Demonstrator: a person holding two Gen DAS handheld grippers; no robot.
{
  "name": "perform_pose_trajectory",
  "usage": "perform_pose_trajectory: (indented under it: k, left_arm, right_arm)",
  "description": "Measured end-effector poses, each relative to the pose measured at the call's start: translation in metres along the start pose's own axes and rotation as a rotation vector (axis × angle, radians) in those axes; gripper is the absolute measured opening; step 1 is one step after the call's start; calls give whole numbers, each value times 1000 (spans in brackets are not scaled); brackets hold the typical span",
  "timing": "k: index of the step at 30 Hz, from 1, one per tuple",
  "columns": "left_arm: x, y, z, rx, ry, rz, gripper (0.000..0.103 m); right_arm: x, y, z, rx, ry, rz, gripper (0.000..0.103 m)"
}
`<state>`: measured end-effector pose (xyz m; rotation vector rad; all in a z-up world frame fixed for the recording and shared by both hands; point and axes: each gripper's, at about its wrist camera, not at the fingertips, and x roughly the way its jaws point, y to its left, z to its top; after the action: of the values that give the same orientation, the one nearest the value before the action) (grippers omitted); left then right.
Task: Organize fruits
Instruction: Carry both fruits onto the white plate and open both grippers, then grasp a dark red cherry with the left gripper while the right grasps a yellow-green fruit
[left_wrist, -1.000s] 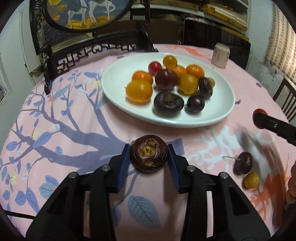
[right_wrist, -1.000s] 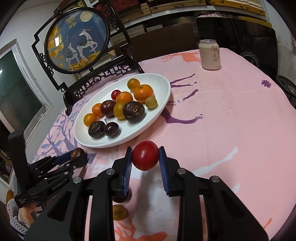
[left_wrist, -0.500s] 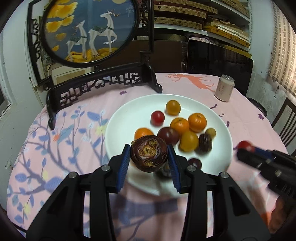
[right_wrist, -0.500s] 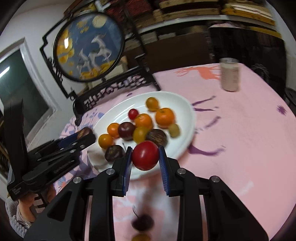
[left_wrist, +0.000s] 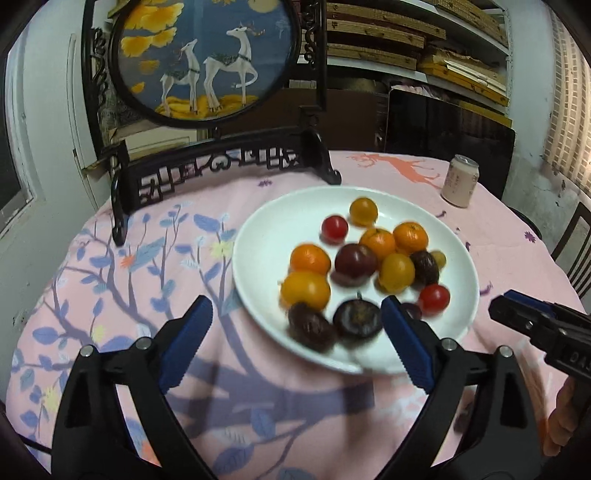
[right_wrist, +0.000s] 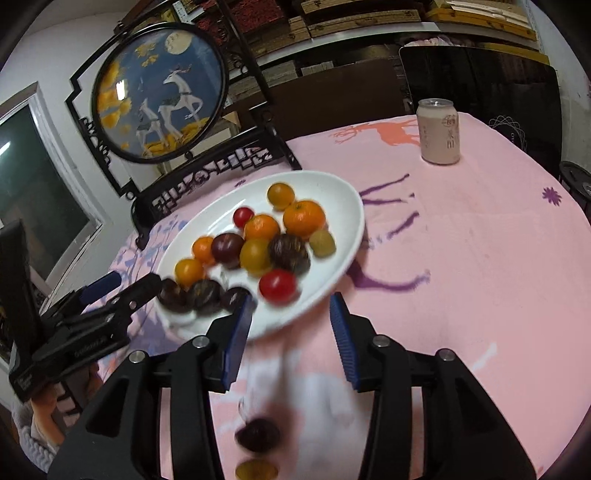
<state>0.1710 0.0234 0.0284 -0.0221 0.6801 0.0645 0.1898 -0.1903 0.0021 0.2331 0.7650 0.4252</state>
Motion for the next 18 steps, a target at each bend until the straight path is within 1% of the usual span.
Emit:
perform_pose_trajectory:
  k: [2, 6, 8, 9, 11, 15, 18]
  left_arm:
    - [-3, 0, -7, 7, 8, -1, 94]
    - [-13, -3, -25, 46, 13, 28, 95]
    - [-18, -3, -30, 51, 11, 35, 97]
    - [-21, -2, -33, 50, 9, 42, 101]
    - [-25, 0, -36, 44, 4, 50, 101]
    - [-28, 2, -38, 37, 5, 50, 101]
    - [-29, 4, -38, 32, 5, 46, 101]
  right_arm:
    - [-8, 4, -12, -13, 13, 7, 44]
    - [-32, 16, -41, -86, 22, 19, 44]
    - [-38, 21, -55, -105, 41, 23, 44]
    - [-40, 24, -64, -115, 59, 19, 44]
    - [-41, 31, -78, -146, 93, 24, 44]
    - [-37, 43, -87, -208, 111, 2, 44]
    - [-33, 45, -89, -223, 126, -9, 44]
